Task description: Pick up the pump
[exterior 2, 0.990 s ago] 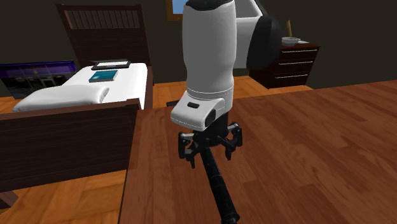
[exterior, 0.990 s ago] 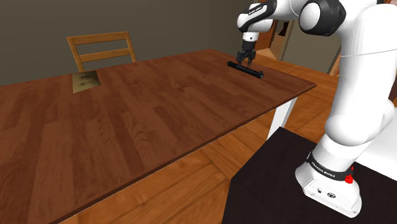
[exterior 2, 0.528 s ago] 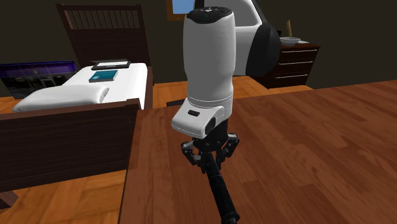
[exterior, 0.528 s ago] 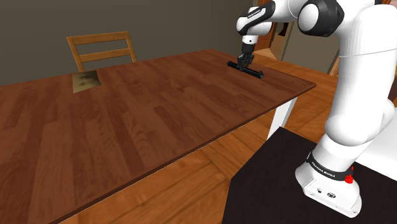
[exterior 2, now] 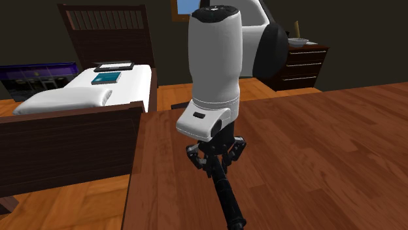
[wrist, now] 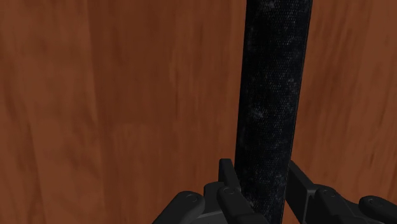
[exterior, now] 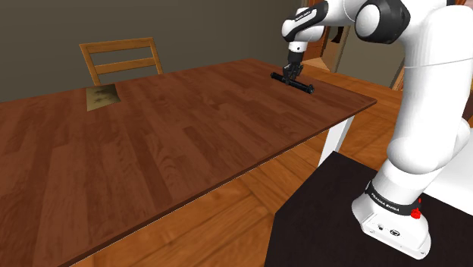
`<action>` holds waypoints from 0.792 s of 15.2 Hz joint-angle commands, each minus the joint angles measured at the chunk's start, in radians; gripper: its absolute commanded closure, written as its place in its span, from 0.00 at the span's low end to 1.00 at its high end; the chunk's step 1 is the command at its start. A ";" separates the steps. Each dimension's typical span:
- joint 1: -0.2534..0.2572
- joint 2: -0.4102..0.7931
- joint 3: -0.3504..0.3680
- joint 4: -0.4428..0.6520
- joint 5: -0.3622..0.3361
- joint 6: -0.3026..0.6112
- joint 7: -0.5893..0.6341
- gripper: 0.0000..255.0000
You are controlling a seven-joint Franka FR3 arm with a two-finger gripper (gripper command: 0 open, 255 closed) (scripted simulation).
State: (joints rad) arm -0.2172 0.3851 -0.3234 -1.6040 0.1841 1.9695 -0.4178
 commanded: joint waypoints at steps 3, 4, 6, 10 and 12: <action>0.000 -0.011 -0.002 0.033 -0.006 -0.043 0.006 1.00; 0.000 -0.014 -0.003 0.043 -0.007 -0.055 0.007 1.00; -0.001 -0.019 -0.004 0.063 -0.010 -0.080 0.010 1.00; -0.003 -0.025 -0.006 0.107 -0.014 -0.131 0.015 1.00; -0.004 -0.027 -0.007 0.132 -0.015 -0.156 0.017 1.00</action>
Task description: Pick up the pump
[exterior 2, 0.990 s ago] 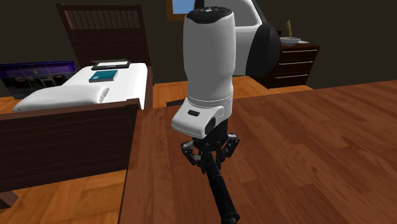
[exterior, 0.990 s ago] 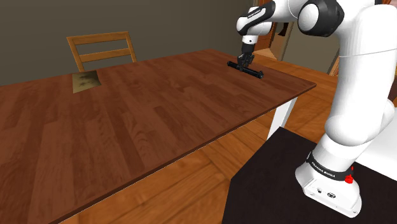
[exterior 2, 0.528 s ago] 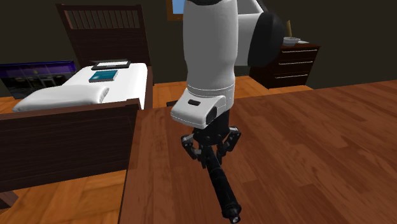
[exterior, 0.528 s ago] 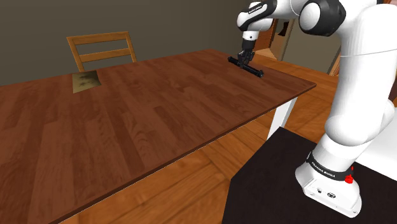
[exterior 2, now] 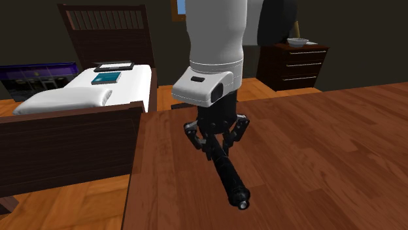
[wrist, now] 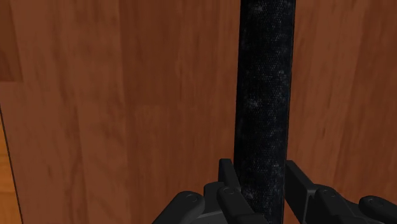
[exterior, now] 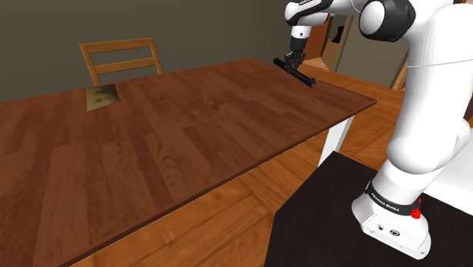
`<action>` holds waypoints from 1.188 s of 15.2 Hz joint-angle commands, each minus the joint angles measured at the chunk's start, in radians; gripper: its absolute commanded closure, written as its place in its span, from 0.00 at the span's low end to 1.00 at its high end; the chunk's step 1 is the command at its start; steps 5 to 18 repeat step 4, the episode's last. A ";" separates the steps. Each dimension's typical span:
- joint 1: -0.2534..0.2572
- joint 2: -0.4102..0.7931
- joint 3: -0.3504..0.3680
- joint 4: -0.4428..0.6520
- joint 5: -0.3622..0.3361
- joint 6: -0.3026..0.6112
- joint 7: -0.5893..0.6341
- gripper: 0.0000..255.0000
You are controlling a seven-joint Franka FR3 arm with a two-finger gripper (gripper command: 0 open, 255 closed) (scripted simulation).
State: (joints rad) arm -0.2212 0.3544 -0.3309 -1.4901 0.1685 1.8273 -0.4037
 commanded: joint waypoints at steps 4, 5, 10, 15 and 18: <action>-0.002 0.003 0.000 0.045 -0.001 -0.043 0.006 1.00; -0.002 0.003 0.000 0.045 -0.001 -0.043 0.006 1.00; -0.002 0.003 0.000 0.045 -0.001 -0.043 0.006 1.00; -0.002 0.003 0.000 0.045 -0.001 -0.043 0.006 1.00; -0.002 0.003 0.000 0.045 -0.001 -0.043 0.006 1.00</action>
